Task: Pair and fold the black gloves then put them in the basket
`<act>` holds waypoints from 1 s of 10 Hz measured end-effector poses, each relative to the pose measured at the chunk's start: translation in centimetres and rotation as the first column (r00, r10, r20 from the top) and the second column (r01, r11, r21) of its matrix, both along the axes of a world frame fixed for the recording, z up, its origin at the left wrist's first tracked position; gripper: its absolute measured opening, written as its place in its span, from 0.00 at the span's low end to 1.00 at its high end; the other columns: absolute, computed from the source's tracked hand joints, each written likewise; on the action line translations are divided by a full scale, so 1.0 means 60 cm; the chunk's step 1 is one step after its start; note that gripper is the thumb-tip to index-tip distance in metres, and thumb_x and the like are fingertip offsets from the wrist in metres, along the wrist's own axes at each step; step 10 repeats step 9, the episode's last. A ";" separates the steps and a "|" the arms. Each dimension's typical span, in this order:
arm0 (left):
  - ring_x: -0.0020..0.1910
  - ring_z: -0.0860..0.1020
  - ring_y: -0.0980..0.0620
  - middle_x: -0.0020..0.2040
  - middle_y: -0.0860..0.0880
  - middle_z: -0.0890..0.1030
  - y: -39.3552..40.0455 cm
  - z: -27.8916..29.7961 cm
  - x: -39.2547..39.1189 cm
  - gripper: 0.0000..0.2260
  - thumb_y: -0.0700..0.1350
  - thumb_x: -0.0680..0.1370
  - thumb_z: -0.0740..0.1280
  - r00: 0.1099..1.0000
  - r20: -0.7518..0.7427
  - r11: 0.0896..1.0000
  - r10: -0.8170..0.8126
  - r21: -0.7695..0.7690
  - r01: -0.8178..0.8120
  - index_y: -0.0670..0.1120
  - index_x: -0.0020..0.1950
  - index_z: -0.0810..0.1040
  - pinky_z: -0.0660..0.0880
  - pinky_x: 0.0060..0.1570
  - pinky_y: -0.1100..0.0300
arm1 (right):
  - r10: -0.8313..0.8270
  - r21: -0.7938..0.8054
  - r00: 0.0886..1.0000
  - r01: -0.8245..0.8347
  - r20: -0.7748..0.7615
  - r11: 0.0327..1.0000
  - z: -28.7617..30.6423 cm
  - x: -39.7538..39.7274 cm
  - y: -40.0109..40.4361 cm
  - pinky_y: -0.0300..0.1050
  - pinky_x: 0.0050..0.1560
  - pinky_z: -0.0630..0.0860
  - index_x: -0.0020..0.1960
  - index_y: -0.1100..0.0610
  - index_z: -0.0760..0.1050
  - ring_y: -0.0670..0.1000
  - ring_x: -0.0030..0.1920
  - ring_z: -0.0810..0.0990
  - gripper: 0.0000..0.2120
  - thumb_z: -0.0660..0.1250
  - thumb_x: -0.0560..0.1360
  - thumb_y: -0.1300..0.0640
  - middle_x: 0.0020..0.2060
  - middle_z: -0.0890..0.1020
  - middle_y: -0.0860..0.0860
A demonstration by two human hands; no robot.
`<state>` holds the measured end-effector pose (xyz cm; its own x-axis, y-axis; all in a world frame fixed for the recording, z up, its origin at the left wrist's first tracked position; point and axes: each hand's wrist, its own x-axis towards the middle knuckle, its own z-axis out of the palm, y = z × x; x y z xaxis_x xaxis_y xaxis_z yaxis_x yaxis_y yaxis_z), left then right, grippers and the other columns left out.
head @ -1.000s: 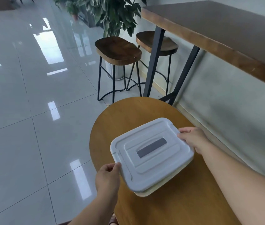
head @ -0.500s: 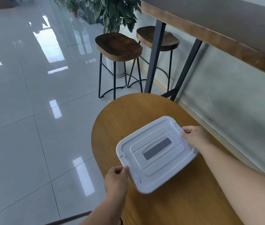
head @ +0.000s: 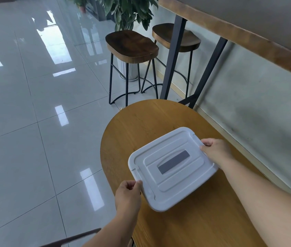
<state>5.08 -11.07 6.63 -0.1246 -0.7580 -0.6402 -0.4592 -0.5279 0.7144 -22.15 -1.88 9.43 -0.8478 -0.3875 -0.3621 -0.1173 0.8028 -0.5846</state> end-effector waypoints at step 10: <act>0.26 0.56 0.54 0.27 0.52 0.59 -0.050 0.202 -0.109 0.16 0.38 0.71 0.64 0.827 -0.009 0.768 -0.561 -0.377 0.517 0.47 0.30 0.59 0.54 0.26 0.62 | 0.255 -0.042 0.935 -0.273 -0.247 0.961 0.144 0.136 -0.018 0.44 0.28 0.51 0.27 0.55 0.59 0.51 0.28 0.57 0.19 0.60 0.75 0.55 0.24 0.61 0.49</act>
